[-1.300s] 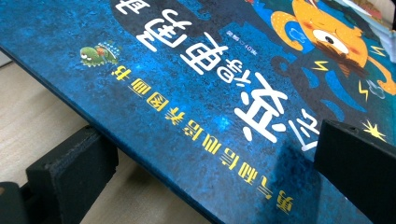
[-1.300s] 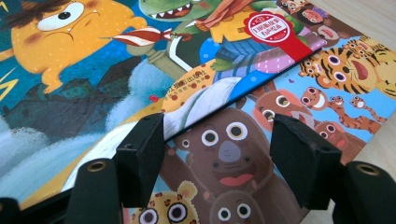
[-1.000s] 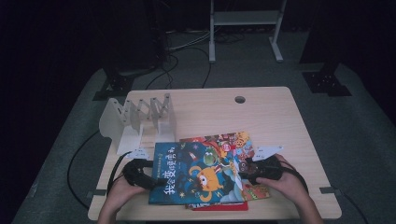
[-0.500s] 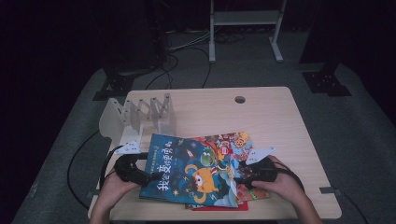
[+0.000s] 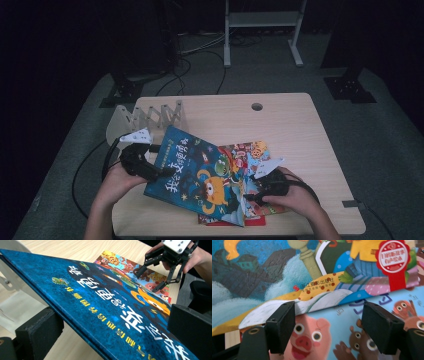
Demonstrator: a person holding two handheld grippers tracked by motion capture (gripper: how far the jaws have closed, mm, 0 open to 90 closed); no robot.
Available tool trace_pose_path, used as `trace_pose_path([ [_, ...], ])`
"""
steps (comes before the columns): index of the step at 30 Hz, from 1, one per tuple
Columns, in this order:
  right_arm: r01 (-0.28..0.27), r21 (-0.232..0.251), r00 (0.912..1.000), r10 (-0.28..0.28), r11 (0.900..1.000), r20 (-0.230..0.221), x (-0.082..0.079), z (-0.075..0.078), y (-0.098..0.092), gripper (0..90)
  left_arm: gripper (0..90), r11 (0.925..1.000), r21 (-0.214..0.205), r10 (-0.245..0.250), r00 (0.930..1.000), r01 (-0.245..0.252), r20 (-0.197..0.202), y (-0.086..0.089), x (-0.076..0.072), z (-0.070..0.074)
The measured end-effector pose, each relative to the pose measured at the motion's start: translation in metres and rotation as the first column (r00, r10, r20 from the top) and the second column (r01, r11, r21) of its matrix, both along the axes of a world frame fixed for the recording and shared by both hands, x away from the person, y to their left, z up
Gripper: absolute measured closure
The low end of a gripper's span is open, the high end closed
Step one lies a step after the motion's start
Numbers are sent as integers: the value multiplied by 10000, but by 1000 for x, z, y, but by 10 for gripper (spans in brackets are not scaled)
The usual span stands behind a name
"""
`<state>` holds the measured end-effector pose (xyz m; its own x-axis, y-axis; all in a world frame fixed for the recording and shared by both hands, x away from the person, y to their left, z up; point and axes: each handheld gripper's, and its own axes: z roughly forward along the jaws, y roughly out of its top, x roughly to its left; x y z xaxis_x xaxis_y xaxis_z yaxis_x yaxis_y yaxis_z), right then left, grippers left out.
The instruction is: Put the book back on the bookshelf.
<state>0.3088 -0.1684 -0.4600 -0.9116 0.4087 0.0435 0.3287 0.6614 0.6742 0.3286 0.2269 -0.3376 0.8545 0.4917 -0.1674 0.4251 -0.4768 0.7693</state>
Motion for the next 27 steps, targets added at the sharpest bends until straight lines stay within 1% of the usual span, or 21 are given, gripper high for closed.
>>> trace_pose_path([
  [1,-36,-4,10000,36,10000,7,0,0,2,256,0,10000,85,4,10000,-4,-19,-1,2,3],
  [2,-28,17,10000,28,10000,-9,0,0,3,251,0,9997,244,-36,10000,35,40,-3,5,7],
  [3,-85,9,10000,85,10000,20,-1,0,6,243,0,9995,312,-29,10000,27,70,-4,7,9],
  [4,-88,17,10000,88,10000,11,-1,0,8,239,15,9995,312,-29,10000,27,70,-4,7,9],
  [5,-103,34,9999,103,9999,-12,-1,0,11,238,37,9994,350,35,10000,-38,87,-5,11,17],
  [7,-95,85,9999,96,9999,-100,-1,0,16,230,54,9995,311,28,10000,-29,39,-6,15,23],
  [9,-96,35,9999,96,9999,-90,-2,0,21,228,112,9995,316,-61,9999,65,-142,-7,19,29],
  [10,-32,41,9999,32,10000,-136,-2,1,22,228,124,9995,301,-49,9998,55,-200,-9,20,32],
  [12,33,-19,9998,-33,10000,-182,-3,1,26,228,150,9988,473,-93,9995,108,-306,-12,21,36],
  [14,8,-60,9999,-9,10000,-156,-2,1,27,228,186,9987,496,-83,9992,102,-382,-13,22,38],
  [15,35,-47,9998,-36,10000,-188,-2,2,27,228,186,9983,565,-77,9986,106,-520,-15,22,40],
  [16,113,22,9995,-113,9999,-294,-2,2,28,229,226,9979,643,-53,9983,90,-573,-16,23,41],
  [17,112,52,9995,-110,9999,-307,-2,2,29,229,244,9965,839,-8,9979,63,-652,-17,23,43],
  [19,111,72,9995,-109,9999,-293,-2,2,30,230,279,9943,1061,183,9975,-110,-676,-17,24,45],
  [20,124,83,9995,-121,9999,-295,-3,2,31,228,306,9943,1061,183,9975,-110,-676,-17,24,45],
  [21,114,106,9995,-111,9999,-286,-3,1,32,228,330,9930,1153,340,9971,-260,-686,-17,26,47],
  [24,113,188,9996,-108,9998,-250,-4,1,35,227,376,9930,1124,446,9966,-366,-692,-17,27,49],
  [25,168,255,9995,-162,9995,-262,-5,1,37,224,405,9920,1193,500,9964,-415,-691,-17,28,51],
  [26,206,253,9995,-199,9995,-264,-5,1,38,224,443,9862,1501,818,9938,-698,-754,-17,31,54],
  [27,235,261,9994,-228,9994,-262,-5,1,39,224,468,9832,1654,907,9929,-770,-765,-18,33,55],
])
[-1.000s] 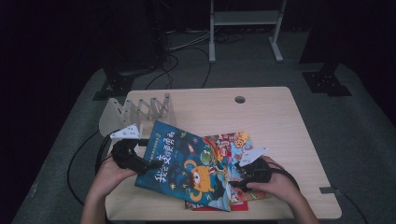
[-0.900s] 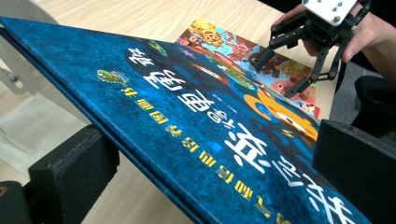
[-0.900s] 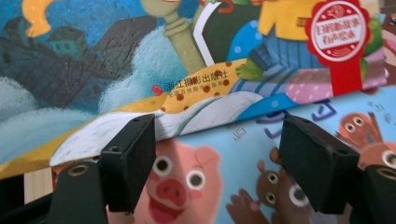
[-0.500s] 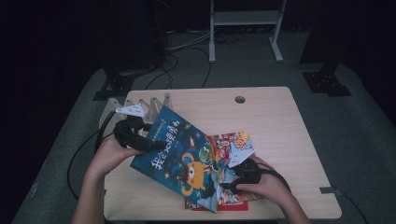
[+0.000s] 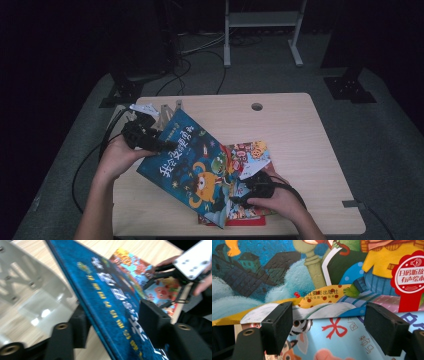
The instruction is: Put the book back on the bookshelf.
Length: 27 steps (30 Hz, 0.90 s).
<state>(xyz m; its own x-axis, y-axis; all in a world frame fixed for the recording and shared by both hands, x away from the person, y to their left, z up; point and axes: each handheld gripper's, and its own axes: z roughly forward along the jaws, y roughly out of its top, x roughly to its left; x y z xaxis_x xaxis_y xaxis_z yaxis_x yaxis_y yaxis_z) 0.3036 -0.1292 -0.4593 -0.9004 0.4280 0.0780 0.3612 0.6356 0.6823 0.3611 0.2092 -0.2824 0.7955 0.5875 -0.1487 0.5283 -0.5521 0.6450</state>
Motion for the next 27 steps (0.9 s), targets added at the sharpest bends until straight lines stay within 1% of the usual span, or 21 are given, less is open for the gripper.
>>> trace_pose_path([
  [1,40,17,10000,-40,10000,13,0,0,1,223,486,10000,66,38,10000,-38,-41,0,2,1],
  [3,78,26,10000,-78,10000,33,0,0,2,222,508,10000,-34,77,9998,-77,-166,-1,4,4],
  [4,104,32,9999,-104,9999,41,0,0,3,222,518,10000,4,75,9998,-75,-186,-2,5,5],
  [8,197,31,9998,-197,9998,19,0,0,4,221,526,9999,118,13,9999,-12,-156,-8,7,11],
  [9,234,6,9997,-234,9997,81,-1,0,5,220,531,9999,168,15,9999,-13,-126,-10,7,13],
  [12,294,13,9995,-294,9996,67,-1,0,5,220,524,9996,269,-3,9999,6,-101,-15,8,14],
  [14,314,21,9995,-314,9995,57,-1,0,5,221,500,9997,231,-80,9998,83,-166,-16,8,14],
  [15,333,38,9994,-333,9994,42,-1,0,6,221,500,9998,151,-139,9993,144,-345,-19,8,12],
  [16,334,55,9994,-334,9994,95,-1,0,5,222,498,9999,108,-94,9994,98,-325,-21,8,12],
  [18,361,102,9993,-363,9993,125,-1,-1,5,222,499,9997,257,-35,9995,43,-300,-22,9,11],
  [20,383,76,9990,-385,9992,226,-2,-1,6,227,496,9990,438,-56,9999,61,-116,-24,11,10],
  [23,397,49,9987,-398,9992,311,-2,-1,7,241,521,9994,334,34,10000,-32,-49,-25,13,10],
  [24,420,40,9983,-421,9991,397,-2,-1,6,267,545,9999,114,24,9993,-20,-371,-23,17,12],
  [25,438,38,9981,-439,9990,432,-1,-1,6,276,558,9999,-14,132,9986,-133,-503,-23,19,12],
  [26,432,42,9978,-433,9991,494,-1,-1,6,284,571,9998,-147,152,9984,-161,-553,-23,20,12],
  [27,420,22,9976,-421,9991,558,-1,-2,6,297,577,9998,-175,62,9984,-72,-554,-23,21,13],
])
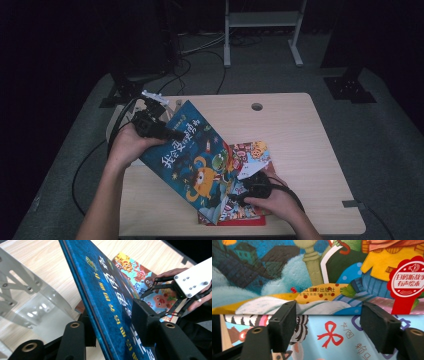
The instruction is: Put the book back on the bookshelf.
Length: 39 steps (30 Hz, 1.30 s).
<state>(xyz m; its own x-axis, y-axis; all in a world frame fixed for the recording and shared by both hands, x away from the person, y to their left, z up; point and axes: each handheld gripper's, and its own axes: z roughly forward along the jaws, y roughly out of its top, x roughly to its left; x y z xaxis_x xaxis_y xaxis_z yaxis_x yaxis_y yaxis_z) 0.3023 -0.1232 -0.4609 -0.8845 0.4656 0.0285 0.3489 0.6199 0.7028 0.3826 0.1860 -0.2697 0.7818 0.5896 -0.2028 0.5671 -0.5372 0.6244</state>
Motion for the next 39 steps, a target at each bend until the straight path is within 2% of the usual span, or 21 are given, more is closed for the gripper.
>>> trace_pose_path([
  [2,13,-22,10000,-13,10000,92,0,0,0,313,578,10000,53,-80,10000,80,-5,-1,2,1],
  [4,-16,57,10000,16,10000,75,1,0,-2,318,598,9998,-82,-171,9994,169,-307,0,6,3],
  [8,302,-27,9986,-300,9995,424,5,1,-11,326,650,9977,-348,-599,9961,577,-652,0,11,11],
  [12,901,340,9931,-923,9954,718,12,6,-33,313,692,9965,-307,-800,9953,784,-549,-3,13,23],
  [15,1619,659,9833,-1666,9846,734,19,8,-55,302,726,9954,-322,-909,9951,897,-383,-5,12,34],
  [16,1619,659,9833,-1666,9846,734,19,8,-55,302,736,9954,-322,-909,9951,897,-383,-5,12,34],
  [17,2128,755,9730,-2184,9742,753,24,7,-69,298,746,9939,-173,-1092,9936,1088,-290,-8,11,42],
  [18,2366,790,9670,-2426,9684,777,27,6,-76,298,749,9939,-173,-1092,9936,1088,-290,-8,11,42],
  [19,2716,892,9579,-2782,9583,713,29,5,-82,297,755,9933,-23,-1158,9929,1158,-264,-11,10,47],
  [20,2862,875,9531,-2929,9542,765,31,5,-88,295,756,9921,138,-1240,9920,1243,-255,-14,9,50],
  [21,3156,857,9430,-3224,9450,823,34,3,-96,295,758,9910,269,-1302,9911,1309,-280,-15,9,52],
  [22,3156,857,9430,-3224,9450,823,34,3,-96,295,761,9910,269,-1302,9911,1309,-280,-15,9,52],
  [23,3361,868,9350,-3433,9378,889,36,2,-103,295,761,9897,398,-1362,9902,1374,-318,-18,8,55],
  [24,3908,904,9125,-3985,9160,925,40,0,-116,294,772,9870,592,-1475,9884,1494,-358,-22,8,60],
  [26,4228,931,8983,-4305,9014,879,43,-2,-125,294,777,9835,834,-1579,9868,1603,-352,-27,6,65],
  [27,4502,998,8846,-4584,8873,853,45,-4,-131,294,784,9817,925,-1634,9859,1662,-367,-28,5,67],
  [29,4843,1084,8659,-4933,8682,825,48,-8,-139,291,795,9761,1102,-1843,9822,1872,-355,-33,2,72],
  [30,4912,1062,8626,-4998,8645,784,50,-9,-142,287,800,9735,1228,-1904,9811,1931,-336,-35,1,75],
  [35,5450,895,8318,-5510,8336,668,59,-17,-156,287,819,9663,1619,-2001,9796,2001,-166,-40,-6,82],
  [37,5583,795,8247,-5629,8258,552,63,-20,-158,288,819,9638,1730,-2057,9786,2030,-22,-40,-8,83],
  [39,5659,653,8209,-5690,8219,484,65,-24,-160,288,819,9650,1892,-1877,9821,1818,137,-37,-9,85],
])
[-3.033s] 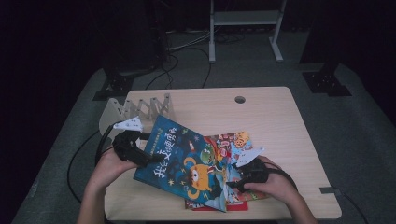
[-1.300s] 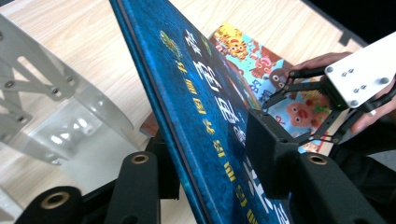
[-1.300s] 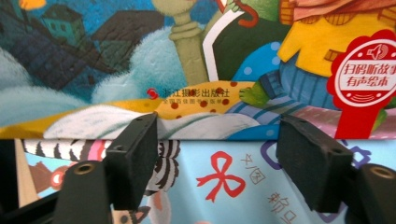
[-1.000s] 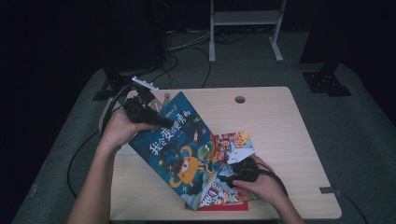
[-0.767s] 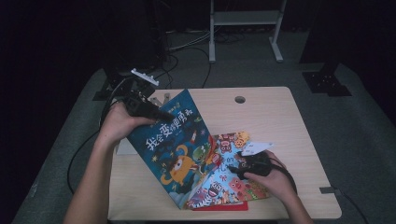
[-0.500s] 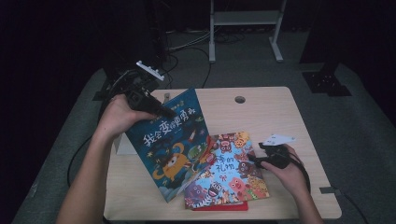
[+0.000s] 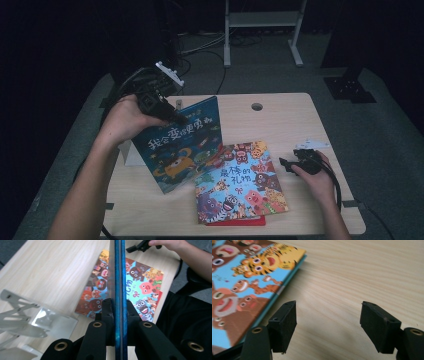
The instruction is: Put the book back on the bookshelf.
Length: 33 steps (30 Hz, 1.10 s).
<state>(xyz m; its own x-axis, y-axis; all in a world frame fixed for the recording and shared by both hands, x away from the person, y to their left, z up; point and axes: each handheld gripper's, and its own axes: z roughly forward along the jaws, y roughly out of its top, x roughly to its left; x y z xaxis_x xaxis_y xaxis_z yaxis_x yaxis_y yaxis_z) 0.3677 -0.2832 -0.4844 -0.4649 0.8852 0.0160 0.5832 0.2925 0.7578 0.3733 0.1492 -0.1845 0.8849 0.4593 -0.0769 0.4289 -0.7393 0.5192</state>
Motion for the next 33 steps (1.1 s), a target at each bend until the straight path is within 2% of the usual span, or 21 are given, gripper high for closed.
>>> trace_pose_path([
  [7,265,-81,9994,-267,9996,-235,5,-7,-4,285,818,9993,-281,257,9996,-254,101,19,-2,7],
  [9,279,-235,9987,-288,9993,-419,7,-10,-4,297,818,9978,-371,549,9983,-542,186,33,-4,11],
  [12,303,-302,9984,-317,9991,-460,8,-13,-4,283,818,9967,-392,728,9970,-717,278,42,-6,13],
  [15,398,-217,9987,-404,9990,-309,10,-16,-6,250,819,9926,-416,1151,9929,-1139,289,57,-8,16],
  [17,408,-178,9989,-412,9990,-236,9,-17,-6,230,818,9919,-400,1216,9922,-1204,285,61,-9,16],
  [18,474,-143,9988,-477,9988,-147,9,-18,-7,218,819,9894,-431,1397,9899,-1385,246,70,-12,17],
  [22,571,-135,9982,-574,9983,-185,9,-18,-5,190,818,9859,-532,1600,9868,-1586,233,88,-16,18],
  [23,571,-135,9982,-574,9983,-185,9,-18,-5,190,819,9859,-532,1600,9868,-1586,233,88,-16,18],
  [25,607,-139,9979,-610,9981,-206,8,-19,-4,184,819,9828,-601,1767,9838,-1748,291,100,-20,18],
  [27,605,-143,9980,-608,9981,-196,9,-19,-4,184,819,9816,-621,1825,9827,-1804,309,103,-21,17],
  [30,612,-136,9979,-614,9980,-208,8,-19,-4,184,818,9740,-645,2192,9753,-2170,282,122,-25,15],
  [31,612,-136,9979,-614,9980,-208,8,-19,-4,184,818,9740,-645,2192,9753,-2170,282,122,-25,15],
  [33,628,-131,9978,-630,9979,-203,9,-19,-4,184,819,9652,-708,2540,9669,-2517,246,137,-28,15],
])
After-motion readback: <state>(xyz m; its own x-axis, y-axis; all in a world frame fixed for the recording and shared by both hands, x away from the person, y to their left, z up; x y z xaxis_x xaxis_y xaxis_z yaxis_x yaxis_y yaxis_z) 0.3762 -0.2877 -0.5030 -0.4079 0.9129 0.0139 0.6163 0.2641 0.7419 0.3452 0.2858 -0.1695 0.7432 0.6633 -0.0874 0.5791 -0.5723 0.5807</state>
